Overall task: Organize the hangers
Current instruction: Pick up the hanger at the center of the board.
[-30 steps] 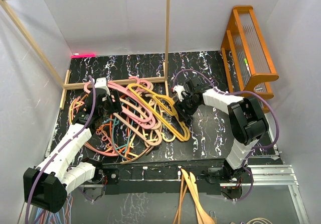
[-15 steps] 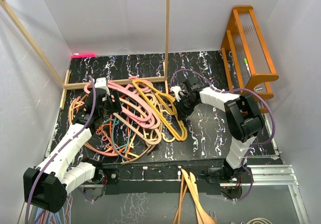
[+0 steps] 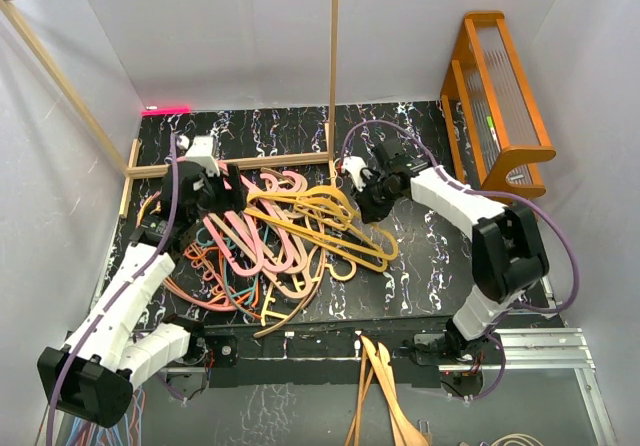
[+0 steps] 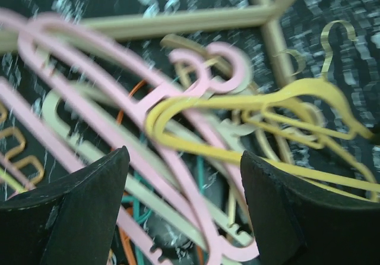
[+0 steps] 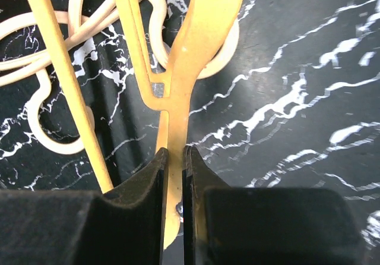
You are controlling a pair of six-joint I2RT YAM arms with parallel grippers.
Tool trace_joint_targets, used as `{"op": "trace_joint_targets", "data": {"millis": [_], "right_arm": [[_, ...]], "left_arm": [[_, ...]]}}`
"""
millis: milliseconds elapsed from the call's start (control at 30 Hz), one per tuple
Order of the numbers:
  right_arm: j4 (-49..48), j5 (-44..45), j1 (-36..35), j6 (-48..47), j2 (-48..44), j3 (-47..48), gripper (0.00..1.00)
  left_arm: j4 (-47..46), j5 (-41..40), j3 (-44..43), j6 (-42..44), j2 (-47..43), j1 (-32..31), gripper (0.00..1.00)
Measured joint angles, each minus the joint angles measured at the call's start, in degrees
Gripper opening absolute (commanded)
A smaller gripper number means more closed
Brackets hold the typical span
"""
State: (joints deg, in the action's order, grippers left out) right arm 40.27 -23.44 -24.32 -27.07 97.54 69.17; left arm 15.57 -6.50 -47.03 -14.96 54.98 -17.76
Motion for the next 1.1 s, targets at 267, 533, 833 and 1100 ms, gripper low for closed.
{"op": "trace_joint_targets", "data": {"millis": [267, 533, 833, 1100], "right_arm": [[3.23, 2.64, 0.00, -10.88, -12.48, -2.23, 0.08], [3.19, 2.60, 0.00, -21.07, -24.35, -12.85, 0.08], [2.05, 2.60, 0.00, -24.39, -26.43, -16.06, 0.08], [0.94, 2.60, 0.72, -25.81, -26.80, -17.22, 0.08]], "left_arm": [[-2.64, 17.94, -14.99, 7.85, 9.90, 0.00, 0.75], [-14.71, 36.65, -8.85, 21.29, 26.08, 0.09, 0.70], [-4.48, 52.87, -17.25, 35.19, 34.49, 2.86, 0.64], [-0.37, 53.90, -10.54, 42.12, 23.93, 3.19, 0.61]]}}
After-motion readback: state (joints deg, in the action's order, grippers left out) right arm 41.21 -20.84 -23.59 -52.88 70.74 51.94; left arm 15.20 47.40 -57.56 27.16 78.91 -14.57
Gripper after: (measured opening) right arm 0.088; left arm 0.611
